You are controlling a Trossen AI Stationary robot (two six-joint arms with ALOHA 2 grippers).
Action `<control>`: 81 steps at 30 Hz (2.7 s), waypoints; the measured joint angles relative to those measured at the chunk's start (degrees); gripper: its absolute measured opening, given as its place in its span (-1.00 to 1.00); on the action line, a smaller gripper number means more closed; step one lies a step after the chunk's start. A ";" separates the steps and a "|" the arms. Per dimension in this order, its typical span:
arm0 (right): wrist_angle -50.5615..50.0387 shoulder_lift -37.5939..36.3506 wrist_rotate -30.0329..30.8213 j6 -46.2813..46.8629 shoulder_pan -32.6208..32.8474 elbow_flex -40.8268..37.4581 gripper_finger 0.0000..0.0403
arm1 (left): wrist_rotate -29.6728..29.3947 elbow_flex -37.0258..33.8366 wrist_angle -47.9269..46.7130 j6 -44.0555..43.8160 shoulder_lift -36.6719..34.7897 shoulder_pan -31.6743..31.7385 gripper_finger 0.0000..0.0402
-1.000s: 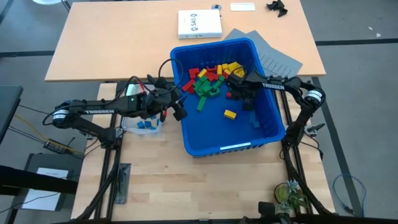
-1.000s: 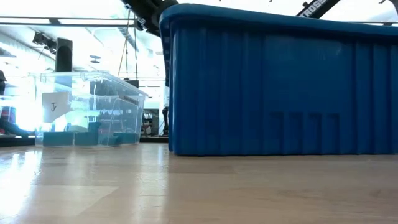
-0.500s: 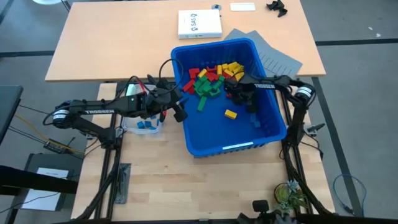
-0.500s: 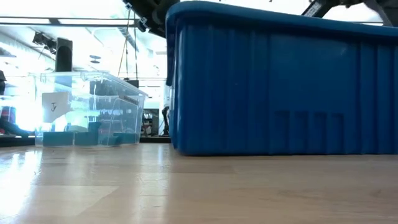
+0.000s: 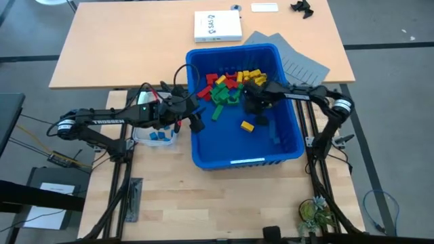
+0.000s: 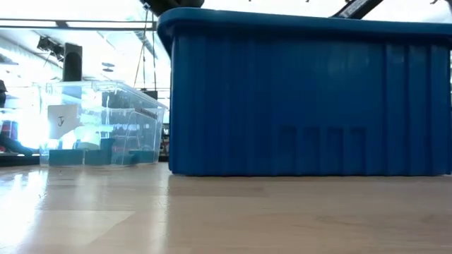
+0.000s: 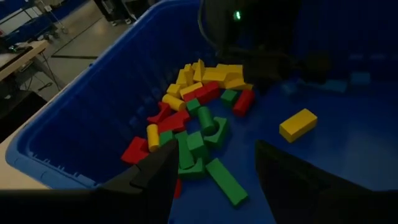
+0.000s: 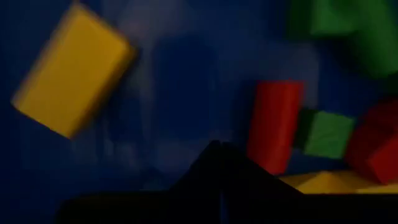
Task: Sort blocks
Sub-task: Put the blue block into the transparent bin
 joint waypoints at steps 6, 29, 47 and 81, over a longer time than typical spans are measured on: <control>-1.13 -5.10 -2.28 9.84 -0.48 -0.02 -0.95 | 0.05 0.00 0.30 -0.02 0.00 0.00 0.09; -16.28 7.32 -0.06 37.64 -1.39 -0.02 0.33 | 0.22 0.00 0.78 -1.35 0.00 0.00 0.09; -16.77 4.30 0.39 33.35 -0.96 1.46 -0.37 | -0.04 0.00 0.78 -1.53 0.00 0.00 0.09; 20.44 -11.74 -56.81 45.54 10.64 9.49 -0.36 | 28.53 0.02 24.01 25.51 8.49 -2.83 0.09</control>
